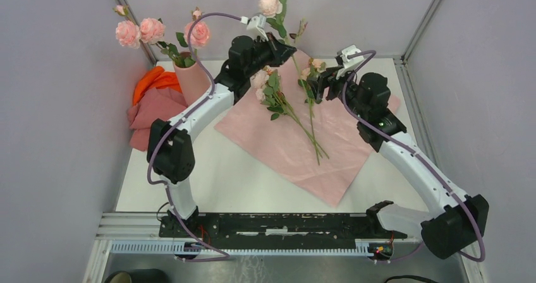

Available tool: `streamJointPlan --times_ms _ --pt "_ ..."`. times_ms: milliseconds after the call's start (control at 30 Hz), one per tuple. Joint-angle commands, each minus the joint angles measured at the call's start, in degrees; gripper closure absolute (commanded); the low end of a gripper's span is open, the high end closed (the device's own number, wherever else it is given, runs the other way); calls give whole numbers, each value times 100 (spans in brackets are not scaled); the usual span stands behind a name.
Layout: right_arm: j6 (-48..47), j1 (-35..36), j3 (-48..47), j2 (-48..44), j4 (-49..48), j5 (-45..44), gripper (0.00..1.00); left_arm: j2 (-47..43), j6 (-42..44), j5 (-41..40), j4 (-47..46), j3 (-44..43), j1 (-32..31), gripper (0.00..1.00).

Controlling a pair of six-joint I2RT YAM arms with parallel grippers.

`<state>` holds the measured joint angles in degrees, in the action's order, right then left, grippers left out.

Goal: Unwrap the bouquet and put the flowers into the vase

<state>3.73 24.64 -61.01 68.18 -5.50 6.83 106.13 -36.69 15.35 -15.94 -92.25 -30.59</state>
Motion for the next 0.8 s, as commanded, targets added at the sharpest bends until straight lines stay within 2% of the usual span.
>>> streamJointPlan --times_ms 0,133,467,633,767 --pt "-63 -3 226 -503 -248 -285 25 -554 1358 -885 930 -670 339 98" --pt "-126 -11 376 -603 -302 -524 25 -950 2262 -1720 1487 -917 365 98" --pt "-99 -11 345 -269 -312 -349 25 -1836 4056 -3577 2362 -1537 376 98" --pt "-83 -9 346 -161 -346 -315 25 -2325 4473 -4111 2517 -1704 449 98" --pt "-56 -7 336 -80 -373 -248 25 -2681 4739 -4693 2349 -1491 646 98"
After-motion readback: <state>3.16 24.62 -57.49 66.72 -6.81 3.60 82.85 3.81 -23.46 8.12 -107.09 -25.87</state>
